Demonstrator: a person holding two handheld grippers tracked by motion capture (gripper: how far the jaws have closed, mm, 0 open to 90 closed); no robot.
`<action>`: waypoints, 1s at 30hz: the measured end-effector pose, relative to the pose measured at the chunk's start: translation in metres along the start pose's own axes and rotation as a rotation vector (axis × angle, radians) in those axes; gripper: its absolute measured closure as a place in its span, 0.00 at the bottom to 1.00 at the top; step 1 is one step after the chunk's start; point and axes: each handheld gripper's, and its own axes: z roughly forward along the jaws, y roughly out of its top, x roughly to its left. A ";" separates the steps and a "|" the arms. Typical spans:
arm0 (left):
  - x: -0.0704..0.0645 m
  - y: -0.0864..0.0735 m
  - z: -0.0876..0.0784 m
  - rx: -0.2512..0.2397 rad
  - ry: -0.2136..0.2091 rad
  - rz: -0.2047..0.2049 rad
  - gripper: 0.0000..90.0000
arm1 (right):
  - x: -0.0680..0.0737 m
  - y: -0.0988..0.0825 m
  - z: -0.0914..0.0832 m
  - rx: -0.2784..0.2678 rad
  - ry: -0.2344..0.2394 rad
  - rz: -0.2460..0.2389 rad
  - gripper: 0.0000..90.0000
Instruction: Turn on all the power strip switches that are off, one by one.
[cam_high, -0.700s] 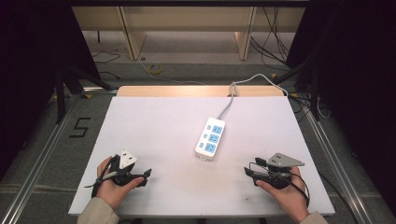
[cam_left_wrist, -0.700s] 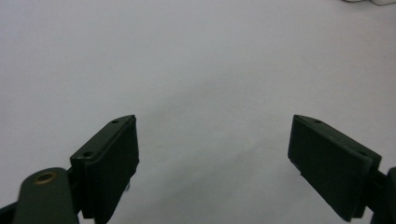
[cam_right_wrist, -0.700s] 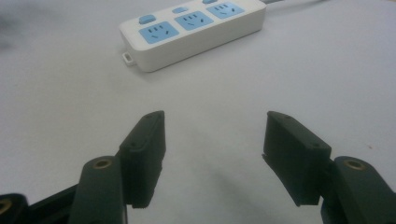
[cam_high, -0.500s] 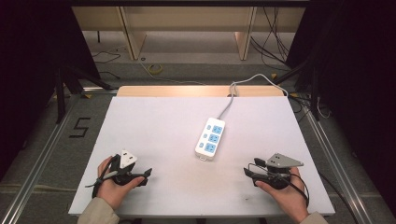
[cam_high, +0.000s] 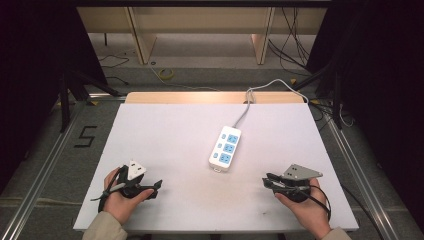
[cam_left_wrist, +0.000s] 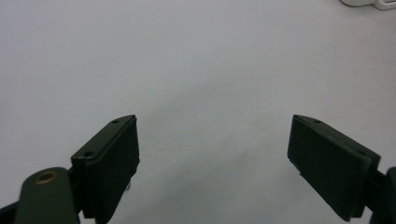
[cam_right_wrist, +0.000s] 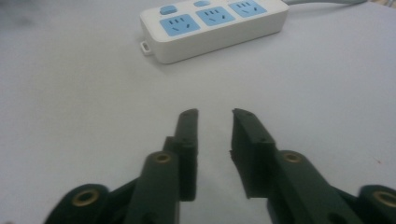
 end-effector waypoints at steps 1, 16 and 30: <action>0.000 0.000 0.000 0.000 0.001 -0.002 0.18 | 0.001 0.001 -0.001 0.003 -0.006 -0.008 0.90; 0.000 0.000 0.000 -0.003 -0.004 -0.002 0.19 | 0.005 0.018 0.004 0.037 -0.016 -0.015 1.00; -0.002 0.000 0.001 -0.008 -0.005 -0.004 0.19 | 0.000 0.044 0.014 0.064 -0.020 -0.006 1.00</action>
